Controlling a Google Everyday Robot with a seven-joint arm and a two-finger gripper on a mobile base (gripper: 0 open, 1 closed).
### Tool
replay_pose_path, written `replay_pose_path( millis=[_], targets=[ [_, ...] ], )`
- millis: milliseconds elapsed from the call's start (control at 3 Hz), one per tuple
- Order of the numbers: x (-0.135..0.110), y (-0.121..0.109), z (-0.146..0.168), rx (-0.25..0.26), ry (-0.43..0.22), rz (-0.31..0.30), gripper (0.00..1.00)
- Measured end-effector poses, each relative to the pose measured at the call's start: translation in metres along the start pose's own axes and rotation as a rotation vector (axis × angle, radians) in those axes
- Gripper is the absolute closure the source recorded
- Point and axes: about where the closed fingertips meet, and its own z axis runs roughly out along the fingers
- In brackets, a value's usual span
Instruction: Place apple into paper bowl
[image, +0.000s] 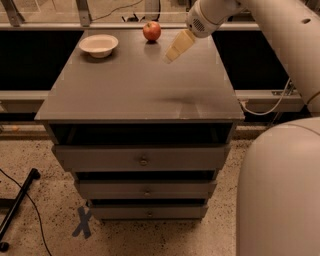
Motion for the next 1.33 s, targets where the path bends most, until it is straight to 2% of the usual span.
replay_pose_path(
  millis=[333, 667, 1000, 1333],
  targets=[
    [0.000, 0.000, 0.000, 0.000, 0.000, 0.000, 0.00],
    [-0.005, 0.004, 0.029, -0.066, -0.056, 0.033, 0.00],
    [-0.019, -0.006, 0.056, -0.038, -0.131, 0.054, 0.00],
    [-0.051, -0.024, 0.099, 0.026, -0.272, 0.109, 0.00]
  ],
)
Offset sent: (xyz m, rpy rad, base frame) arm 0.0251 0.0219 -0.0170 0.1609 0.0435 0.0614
